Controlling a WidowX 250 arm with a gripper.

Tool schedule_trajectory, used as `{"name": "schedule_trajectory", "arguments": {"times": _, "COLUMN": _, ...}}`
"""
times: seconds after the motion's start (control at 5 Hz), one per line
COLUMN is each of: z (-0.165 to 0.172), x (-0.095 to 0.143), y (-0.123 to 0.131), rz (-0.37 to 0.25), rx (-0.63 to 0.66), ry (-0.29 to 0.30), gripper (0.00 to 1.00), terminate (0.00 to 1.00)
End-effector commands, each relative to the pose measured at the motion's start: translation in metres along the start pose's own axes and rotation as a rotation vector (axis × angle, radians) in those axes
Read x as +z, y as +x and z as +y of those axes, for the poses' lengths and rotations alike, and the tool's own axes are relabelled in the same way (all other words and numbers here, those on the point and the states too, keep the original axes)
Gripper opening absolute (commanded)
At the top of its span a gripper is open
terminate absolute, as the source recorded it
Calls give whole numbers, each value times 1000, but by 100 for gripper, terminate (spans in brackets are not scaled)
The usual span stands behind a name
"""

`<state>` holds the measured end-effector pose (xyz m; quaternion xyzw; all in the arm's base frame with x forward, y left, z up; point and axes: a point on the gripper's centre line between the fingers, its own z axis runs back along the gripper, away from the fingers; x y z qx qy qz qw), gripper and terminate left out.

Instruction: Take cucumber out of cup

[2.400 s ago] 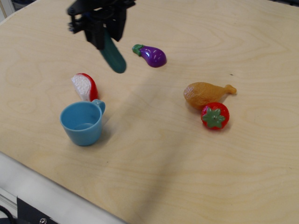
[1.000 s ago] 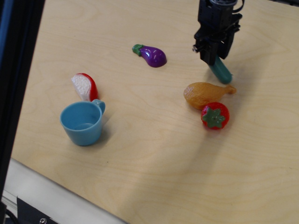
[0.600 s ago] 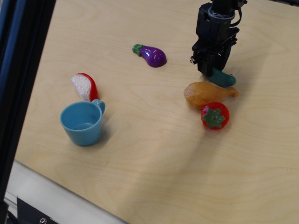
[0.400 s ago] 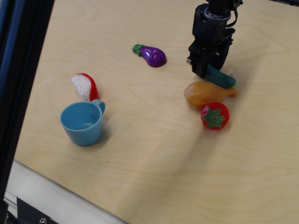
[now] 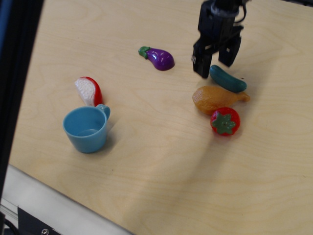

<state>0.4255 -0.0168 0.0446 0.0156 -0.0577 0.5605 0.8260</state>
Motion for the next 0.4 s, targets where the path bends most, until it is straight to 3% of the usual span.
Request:
{"name": "schedule_trajectory", "arguments": {"times": 0.0, "z": 7, "x": 57, "y": -11, "rz": -57, "rx": -23, "ry": -91, "gripper": 100, "terminate": 0}}
{"name": "schedule_trajectory", "arguments": {"times": 0.2, "z": 7, "x": 57, "y": -11, "rz": -57, "rx": -23, "ry": -91, "gripper": 100, "terminate": 100}}
